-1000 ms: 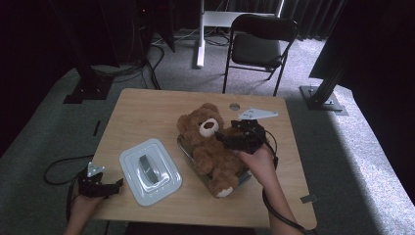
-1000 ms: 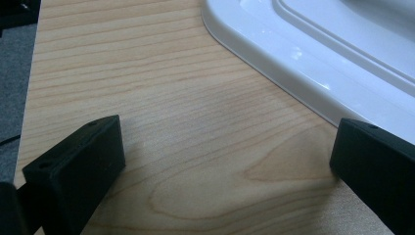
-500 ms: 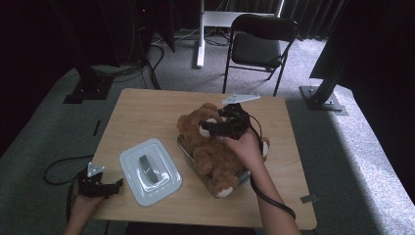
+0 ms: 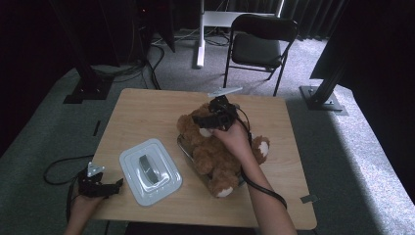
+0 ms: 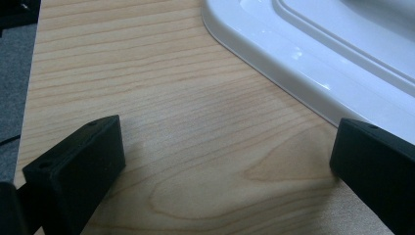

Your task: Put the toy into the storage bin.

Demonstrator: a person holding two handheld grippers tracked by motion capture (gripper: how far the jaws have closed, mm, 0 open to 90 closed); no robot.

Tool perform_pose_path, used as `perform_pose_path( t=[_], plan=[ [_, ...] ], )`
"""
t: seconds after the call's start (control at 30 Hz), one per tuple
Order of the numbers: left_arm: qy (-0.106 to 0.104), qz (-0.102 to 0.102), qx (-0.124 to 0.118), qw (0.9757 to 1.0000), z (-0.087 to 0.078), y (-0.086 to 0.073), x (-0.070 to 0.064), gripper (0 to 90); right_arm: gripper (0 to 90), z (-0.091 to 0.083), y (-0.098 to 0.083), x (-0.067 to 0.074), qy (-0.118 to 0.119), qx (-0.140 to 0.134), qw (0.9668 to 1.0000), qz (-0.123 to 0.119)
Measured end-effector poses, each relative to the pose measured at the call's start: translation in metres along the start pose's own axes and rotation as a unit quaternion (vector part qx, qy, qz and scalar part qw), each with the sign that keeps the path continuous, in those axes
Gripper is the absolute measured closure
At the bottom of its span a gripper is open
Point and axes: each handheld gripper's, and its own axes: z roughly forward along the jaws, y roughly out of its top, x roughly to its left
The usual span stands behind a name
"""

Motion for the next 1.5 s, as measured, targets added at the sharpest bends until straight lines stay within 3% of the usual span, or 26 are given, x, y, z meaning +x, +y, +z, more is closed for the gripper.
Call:
perform_pose_path(
  t=[0.27,0.83,1.0,1.17,1.5],
  plan=[
    [0.0,0.001,0.0,1.0,0.0,0.0,0.0,0.3,24.9,0.021,0.001,-0.012,-0.027,0.041,0.9987,0.012],
    [0.0,0.0,0.001,1.0,0.0,0.0,0.0,0.3,27.1,0.031,-0.021,-0.013,0.008,0.064,0.9979,0.009],
    [0.0,0.0,0.001,1.0,0.0,0.0,0.0,0.3,28.2,0.042,-0.034,-0.007,0.017,0.086,0.9961,0.001],
    [0.0,0.0,0.001,1.0,0.0,0.0,0.0,0.3,31.8,0.06,-0.045,-0.006,0.028,0.124,0.9917,0.016],
    [0.0,0.0,0.001,1.0,0.0,0.0,0.0,0.3,33.3,0.099,-0.058,0.001,0.005,0.203,0.9792,0.008]
  ],
)
